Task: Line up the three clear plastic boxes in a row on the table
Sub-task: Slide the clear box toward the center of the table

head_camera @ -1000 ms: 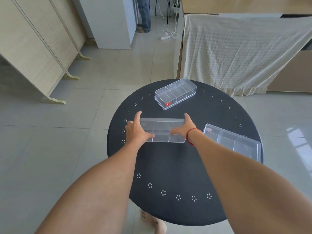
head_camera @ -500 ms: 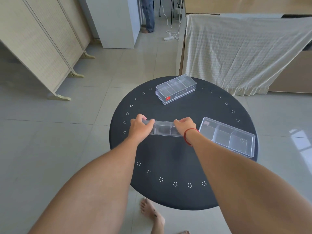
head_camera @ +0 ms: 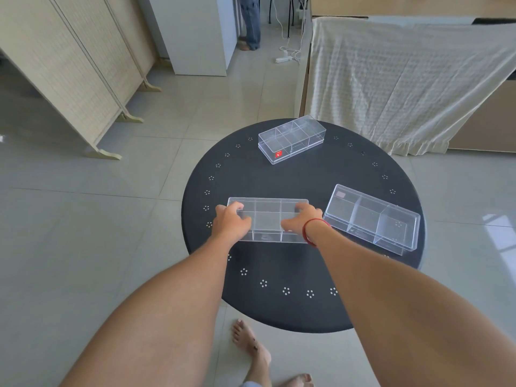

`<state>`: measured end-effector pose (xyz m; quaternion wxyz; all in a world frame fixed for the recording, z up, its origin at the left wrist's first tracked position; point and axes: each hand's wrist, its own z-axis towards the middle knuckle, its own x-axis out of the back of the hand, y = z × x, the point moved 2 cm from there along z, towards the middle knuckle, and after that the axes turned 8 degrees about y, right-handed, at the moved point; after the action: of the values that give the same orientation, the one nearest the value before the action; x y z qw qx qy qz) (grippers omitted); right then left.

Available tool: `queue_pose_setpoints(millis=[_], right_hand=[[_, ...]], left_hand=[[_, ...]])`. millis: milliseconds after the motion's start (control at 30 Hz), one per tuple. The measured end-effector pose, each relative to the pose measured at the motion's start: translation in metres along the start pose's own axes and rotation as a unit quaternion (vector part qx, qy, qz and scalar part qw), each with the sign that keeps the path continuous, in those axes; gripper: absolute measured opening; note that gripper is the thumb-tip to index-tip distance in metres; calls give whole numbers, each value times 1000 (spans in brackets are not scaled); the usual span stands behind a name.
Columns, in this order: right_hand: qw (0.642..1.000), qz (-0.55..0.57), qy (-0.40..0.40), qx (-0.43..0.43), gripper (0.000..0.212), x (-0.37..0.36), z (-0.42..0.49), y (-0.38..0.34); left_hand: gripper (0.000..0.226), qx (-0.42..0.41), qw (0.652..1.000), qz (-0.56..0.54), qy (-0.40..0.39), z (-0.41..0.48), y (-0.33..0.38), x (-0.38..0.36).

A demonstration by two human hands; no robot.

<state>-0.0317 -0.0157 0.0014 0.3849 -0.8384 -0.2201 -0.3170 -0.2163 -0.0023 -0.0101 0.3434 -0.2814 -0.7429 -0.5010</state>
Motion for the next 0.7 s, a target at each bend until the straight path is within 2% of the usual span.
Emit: queue_pose_setpoints(millis=[133,233,367,467,533,600,700], right_hand=[[1000,-18,6,15,62,-4,2,7],[999,-13,23,18,57,-4,3,6],[995,-73,24,57,56,-9,3,6],[985,-109,45,123,53,-9,6,0],[981,-115,22,152,56,-12,9,-5],[980,-126,6,156,53,-15,11,-8],[979,-131,19,152,54,-16,18,-11]], left_hand=[[40,7,1000,21,-18,-1,-2,-1],[53,9,999,44,-22,-3,2,-1],[61,-8,997,81,-2,-2,1,-4],[58,-72,992,102,21,3,3,-5],[50,-109,988,111,-9,6,7,-8],[48,-109,988,106,-42,9,9,-12],[50,-99,989,94,-51,18,10,-15]])
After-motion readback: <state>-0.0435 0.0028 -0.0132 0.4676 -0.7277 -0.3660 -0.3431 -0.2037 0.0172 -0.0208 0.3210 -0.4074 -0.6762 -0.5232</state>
